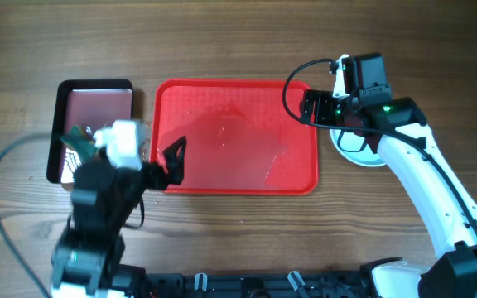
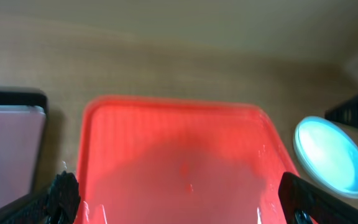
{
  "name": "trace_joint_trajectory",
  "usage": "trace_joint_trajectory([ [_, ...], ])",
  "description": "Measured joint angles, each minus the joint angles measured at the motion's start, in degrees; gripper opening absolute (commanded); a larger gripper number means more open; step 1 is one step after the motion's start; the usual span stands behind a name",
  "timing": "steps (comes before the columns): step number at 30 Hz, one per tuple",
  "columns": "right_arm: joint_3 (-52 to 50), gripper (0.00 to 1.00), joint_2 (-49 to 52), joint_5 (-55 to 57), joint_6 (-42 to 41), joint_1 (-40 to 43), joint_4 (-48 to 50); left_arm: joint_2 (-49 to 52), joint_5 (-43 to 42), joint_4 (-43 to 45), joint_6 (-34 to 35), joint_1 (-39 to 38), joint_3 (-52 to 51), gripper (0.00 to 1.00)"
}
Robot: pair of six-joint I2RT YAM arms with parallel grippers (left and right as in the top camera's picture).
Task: Clean dirty plates on tray and stack at the side
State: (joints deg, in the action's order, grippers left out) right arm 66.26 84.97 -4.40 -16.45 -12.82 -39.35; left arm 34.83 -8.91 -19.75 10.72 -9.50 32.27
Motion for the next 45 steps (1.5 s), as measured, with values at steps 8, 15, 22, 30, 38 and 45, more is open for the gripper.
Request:
trace_joint_trajectory([
  [8,0.0,1.00,0.1,0.0,0.0,0.0,0.0,-23.4,0.0,11.1,-1.4,7.6,-20.1,1.00],
  [15,0.0,1.00,0.1,0.0,0.0,0.0,0.0,-32.1,0.0,11.7,-7.0,7.8,-26.1,1.00],
  [22,0.0,1.00,0.1,0.0,0.0,0.0,0.0,-33.8,0.1,12.0,-7.7,7.8,-29.7,1.00],
  [30,0.0,1.00,0.1,0.0,0.0,0.0,0.0,-33.8,0.4,12.1,-7.7,7.8,-29.7,1.00],
  [38,0.0,1.00,0.1,0.0,0.0,0.0,0.0,-33.8,0.5,12.1,-7.7,7.8,-29.7,1.00],
  [45,0.0,1.00,0.1,0.0,0.0,0.0,0.0,-33.8,0.5,12.1,-7.7,7.8,-29.7,1.00],
])
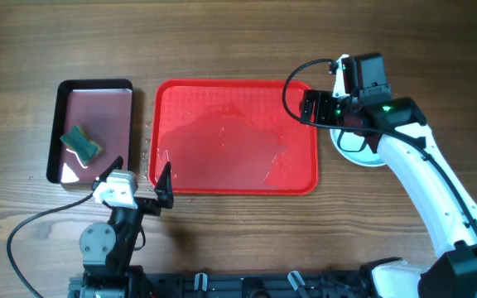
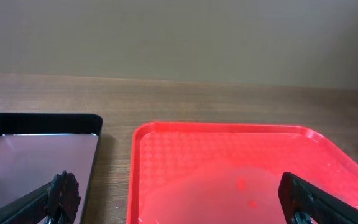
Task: Clean dirty plates on tray and stack at the side
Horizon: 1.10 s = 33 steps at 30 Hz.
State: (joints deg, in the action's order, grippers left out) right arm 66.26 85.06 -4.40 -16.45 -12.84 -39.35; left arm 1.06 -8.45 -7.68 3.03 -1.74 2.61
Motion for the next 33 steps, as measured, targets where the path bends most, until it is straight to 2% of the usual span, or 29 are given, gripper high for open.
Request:
trace_joint_trajectory([
  [15,0.0,1.00,0.0,4.9,0.0,0.0,0.1,0.0,0.0,0.0,0.0,0.0,0.0,1.00],
  [23,-0.6,1.00,-1.7,4.9,0.3,0.0,7.5,0.0,0.0,0.0,0.0,0.0,0.0,1.00],
  [25,-2.5,1.00,-6.5,4.9,1.2,0.0,11.5,0.0,0.0,0.0,0.0,0.0,0.0,1.00],
  [27,-7.8,1.00,-16.3,5.5,1.8,0.0,18.7,-0.1,0.0,0.0,0.0,0.0,0.0,1.00],
  [33,-31.3,1.00,-44.3,10.1,3.0,0.0,33.7,-0.3,0.0,0.1,0.0,0.0,0.0,1.00],
])
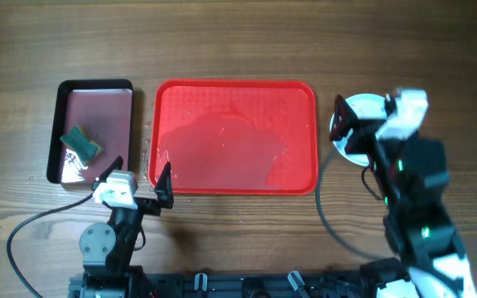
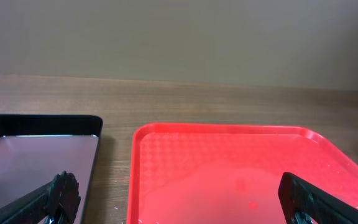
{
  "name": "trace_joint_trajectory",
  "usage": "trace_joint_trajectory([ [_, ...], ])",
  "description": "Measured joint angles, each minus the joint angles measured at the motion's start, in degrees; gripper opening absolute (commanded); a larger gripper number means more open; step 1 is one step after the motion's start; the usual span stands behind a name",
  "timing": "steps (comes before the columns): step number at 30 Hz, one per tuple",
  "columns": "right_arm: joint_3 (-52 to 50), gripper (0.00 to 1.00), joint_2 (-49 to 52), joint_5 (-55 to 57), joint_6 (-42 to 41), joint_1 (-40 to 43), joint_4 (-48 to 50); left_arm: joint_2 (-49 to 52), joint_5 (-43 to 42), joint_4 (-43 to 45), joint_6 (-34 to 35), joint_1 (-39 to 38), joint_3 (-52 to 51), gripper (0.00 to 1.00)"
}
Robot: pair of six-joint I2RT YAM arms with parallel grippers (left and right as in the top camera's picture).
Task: Clean dirty plates on tray and stack at the side
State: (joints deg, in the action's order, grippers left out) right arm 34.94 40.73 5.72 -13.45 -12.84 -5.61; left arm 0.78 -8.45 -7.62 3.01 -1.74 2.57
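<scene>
The red tray (image 1: 235, 136) lies mid-table, wet and with no plates on it; the left wrist view shows it as well (image 2: 229, 168). A pale blue plate stack (image 1: 366, 106) rests to its right, mostly covered by my right arm, and its edge shows in the left wrist view. My right gripper (image 1: 343, 132) hangs over the stack's left edge, its jaws unclear. My left gripper (image 1: 143, 172) (image 2: 182, 208) stands open and empty at the tray's near-left corner.
A black tray (image 1: 91, 131) on the left holds a green-and-yellow sponge (image 1: 83, 142). Water drops lie between the two trays. Bare wooden table (image 1: 238, 41) runs behind both trays.
My right arm has drawn back from its stretched pose at the tray's far-right corner; its wrist now sits nearer the front over the plate stack. The left arm has not moved.
At first my left arm was up over the black tray, hiding the sponge, its open gripper at the red tray's left edge. Then it rested low at the front, the sponge lying in the black tray. The right arm stayed by the plates, then pulled back.
</scene>
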Motion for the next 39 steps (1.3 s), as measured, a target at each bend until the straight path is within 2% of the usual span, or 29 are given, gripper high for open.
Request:
trace_joint_trajectory([
  [7,-23.4,1.00,-24.2,1.0,0.5,0.0,9.1,0.0,0.0,0.0,0.0,0.0,0.0,1.00],
  [12,-33.7,1.00,-34.5,0.2,0.7,0.0,11.2,0.0,0.0,0.0,0.0,0.0,-0.1,1.00],
  [17,-34.6,1.00,-39.4,-1.9,0.8,0.0,6.4,0.0,0.0,0.0,0.0,0.0,-0.1,1.00],
  [23,-34.6,1.00,-39.6,-5.6,0.8,0.0,5.9,0.0,0.0,0.0,-0.2,0.0,-0.1,1.00],
  [39,-34.6,1.00,-39.6,-6.1,0.8,0.0,5.9,0.0,0.0,0.0,-0.2,0.0,-0.1,1.00],
])
